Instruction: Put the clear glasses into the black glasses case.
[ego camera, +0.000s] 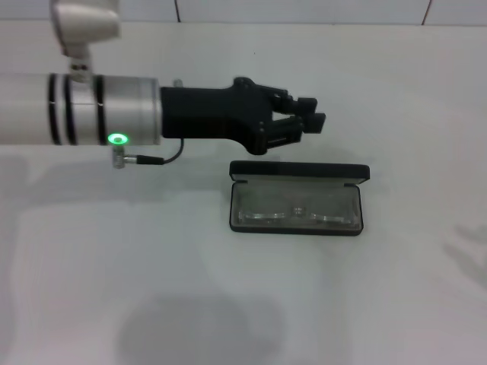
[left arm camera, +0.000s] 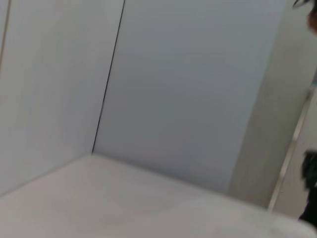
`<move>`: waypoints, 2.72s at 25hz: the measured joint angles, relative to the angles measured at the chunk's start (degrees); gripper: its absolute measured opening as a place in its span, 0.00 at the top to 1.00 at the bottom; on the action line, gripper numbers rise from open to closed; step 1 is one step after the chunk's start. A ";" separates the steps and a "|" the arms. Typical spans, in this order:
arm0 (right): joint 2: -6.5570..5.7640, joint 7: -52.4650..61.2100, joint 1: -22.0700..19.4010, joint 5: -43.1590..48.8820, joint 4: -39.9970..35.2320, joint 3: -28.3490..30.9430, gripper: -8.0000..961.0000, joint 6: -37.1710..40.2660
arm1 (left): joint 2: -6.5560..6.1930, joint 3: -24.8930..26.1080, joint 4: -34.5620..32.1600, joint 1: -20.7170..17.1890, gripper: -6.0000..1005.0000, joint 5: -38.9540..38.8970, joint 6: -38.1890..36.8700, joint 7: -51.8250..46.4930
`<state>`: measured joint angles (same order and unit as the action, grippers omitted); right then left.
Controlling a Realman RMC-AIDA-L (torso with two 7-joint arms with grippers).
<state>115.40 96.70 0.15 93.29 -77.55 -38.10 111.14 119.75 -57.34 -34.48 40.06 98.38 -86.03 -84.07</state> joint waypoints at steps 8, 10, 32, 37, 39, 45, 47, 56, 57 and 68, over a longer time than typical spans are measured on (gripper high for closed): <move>-0.01 -2.07 0.57 0.11 5.41 1.09 0.63 0.32 | 0.33 -8.68 3.79 1.29 0.73 -1.02 12.22 1.19; -0.05 -2.35 0.95 0.13 6.26 0.94 0.63 0.12 | 0.36 -9.15 4.73 1.52 0.73 -1.14 13.31 1.38; -0.09 -6.38 3.24 0.17 12.72 0.89 0.61 -0.84 | 0.35 -13.69 9.39 3.50 0.72 -1.62 17.40 2.17; -0.09 -6.88 3.55 0.71 13.77 0.97 0.60 -0.95 | 0.38 -13.71 9.48 3.45 0.72 -1.44 17.24 2.15; -0.09 -7.06 3.63 0.90 14.03 0.89 0.60 -1.16 | 0.39 -13.72 9.49 3.19 0.72 -1.43 16.83 2.15; -0.09 -7.22 3.78 0.93 14.47 0.79 0.59 -1.29 | 0.41 -16.71 9.37 2.31 0.71 -1.86 16.54 2.24; -0.09 -7.24 3.82 0.93 14.65 0.75 0.59 -1.29 | 0.47 -17.88 9.36 2.04 0.71 -1.82 16.53 2.54; -0.09 -7.94 4.04 1.03 16.04 0.63 0.58 -0.99 | 0.59 -18.18 8.97 0.64 0.71 -3.03 13.76 4.23; -0.09 -7.94 3.99 1.07 16.06 0.63 0.58 -0.92 | 0.58 -18.17 8.75 0.58 0.70 -3.28 12.98 4.23; -0.09 -8.47 6.81 2.94 19.78 -5.53 0.56 -1.09 | -2.60 -15.34 -7.48 -7.87 0.70 -10.58 -14.99 5.16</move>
<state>115.31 88.23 6.96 96.22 -57.77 -43.63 110.04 117.15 -72.68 -41.96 32.19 87.80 -101.03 -78.91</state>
